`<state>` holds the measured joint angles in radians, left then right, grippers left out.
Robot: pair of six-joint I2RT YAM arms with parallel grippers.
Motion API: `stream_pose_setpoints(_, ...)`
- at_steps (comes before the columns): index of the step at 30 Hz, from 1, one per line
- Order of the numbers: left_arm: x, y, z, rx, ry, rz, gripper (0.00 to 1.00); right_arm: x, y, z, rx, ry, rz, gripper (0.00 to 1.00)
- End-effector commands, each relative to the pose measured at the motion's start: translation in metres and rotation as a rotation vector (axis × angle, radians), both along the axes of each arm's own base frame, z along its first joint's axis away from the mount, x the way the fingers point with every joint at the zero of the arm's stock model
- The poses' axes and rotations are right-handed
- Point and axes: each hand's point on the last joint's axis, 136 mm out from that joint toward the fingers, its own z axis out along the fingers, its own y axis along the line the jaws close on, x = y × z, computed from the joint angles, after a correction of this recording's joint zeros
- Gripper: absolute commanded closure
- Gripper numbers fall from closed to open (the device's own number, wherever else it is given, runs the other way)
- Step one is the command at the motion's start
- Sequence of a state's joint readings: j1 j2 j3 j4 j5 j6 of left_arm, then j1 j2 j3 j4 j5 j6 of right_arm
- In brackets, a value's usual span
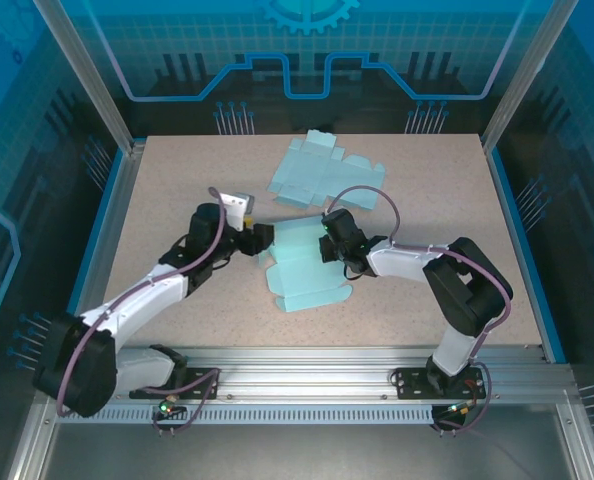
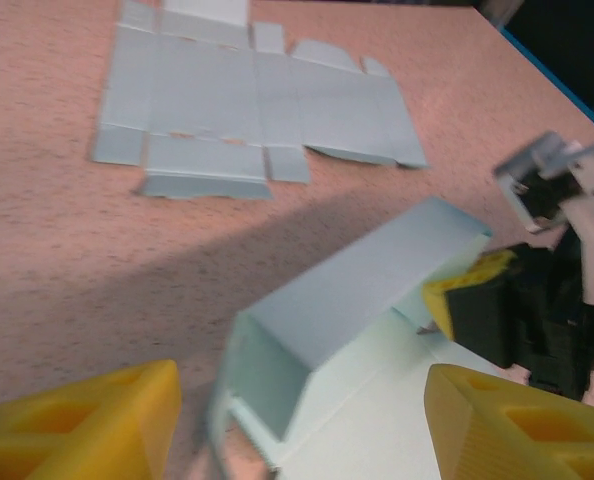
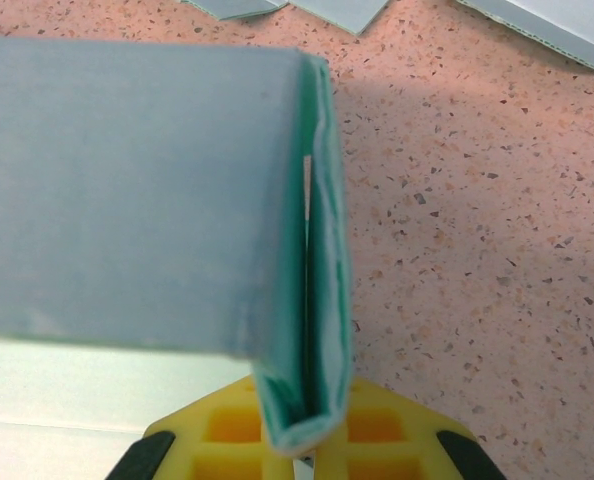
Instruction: Fold the paper box
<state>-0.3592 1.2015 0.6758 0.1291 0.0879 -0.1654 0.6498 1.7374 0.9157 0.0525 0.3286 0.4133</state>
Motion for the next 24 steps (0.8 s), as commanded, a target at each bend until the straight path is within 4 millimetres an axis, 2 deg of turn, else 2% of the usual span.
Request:
stream_pose_setpoints(1,-0.001,0.039,-0.017,-0.012,0.074,0.162,0.35,-0.007,0.009,-0.003,0.004,0.026,0.04,0.92)
stream_pose_setpoints(5,0.0,0.069,-0.037,0.009,0.168,0.319,0.38,-0.007,0.01,-0.004,0.004,0.027,0.042,0.92)
stream_pose_setpoints(10,0.005,0.076,-0.067,0.073,0.29,0.372,0.38,-0.006,0.011,-0.003,0.008,0.026,0.042,0.92)
stream_pose_setpoints(14,0.01,0.059,-0.081,0.063,0.336,0.305,0.4,-0.006,0.011,-0.003,0.004,0.026,0.041,0.91)
stream_pose_setpoints(19,0.008,0.028,-0.097,0.155,0.353,0.171,0.38,-0.004,0.011,-0.002,0.004,0.022,0.04,0.91)
stream_pose_setpoints(24,0.006,-0.001,-0.1,0.192,0.327,0.06,0.39,-0.003,0.011,-0.001,-0.001,0.018,0.042,0.91)
